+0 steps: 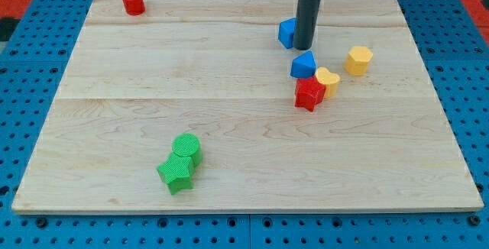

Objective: Push the blue cube up a bit

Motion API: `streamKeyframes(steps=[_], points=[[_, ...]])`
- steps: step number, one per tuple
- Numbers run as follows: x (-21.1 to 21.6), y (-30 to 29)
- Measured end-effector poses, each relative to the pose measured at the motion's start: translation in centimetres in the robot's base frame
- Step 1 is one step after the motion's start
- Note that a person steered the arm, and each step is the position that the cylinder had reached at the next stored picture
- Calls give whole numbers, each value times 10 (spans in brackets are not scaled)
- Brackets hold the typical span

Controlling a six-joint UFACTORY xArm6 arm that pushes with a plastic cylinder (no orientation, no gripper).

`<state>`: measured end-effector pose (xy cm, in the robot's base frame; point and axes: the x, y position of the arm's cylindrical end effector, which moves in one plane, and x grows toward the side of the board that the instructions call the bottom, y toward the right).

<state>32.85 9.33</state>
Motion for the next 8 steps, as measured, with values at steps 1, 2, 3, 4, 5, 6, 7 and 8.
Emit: streamKeyframes(steps=[1, 2, 3, 4, 5, 6, 7, 8], points=[[11, -7], [41, -21], [48, -44], [4, -61], [0, -34], [-15, -3], [-73, 0], [-78, -23]])
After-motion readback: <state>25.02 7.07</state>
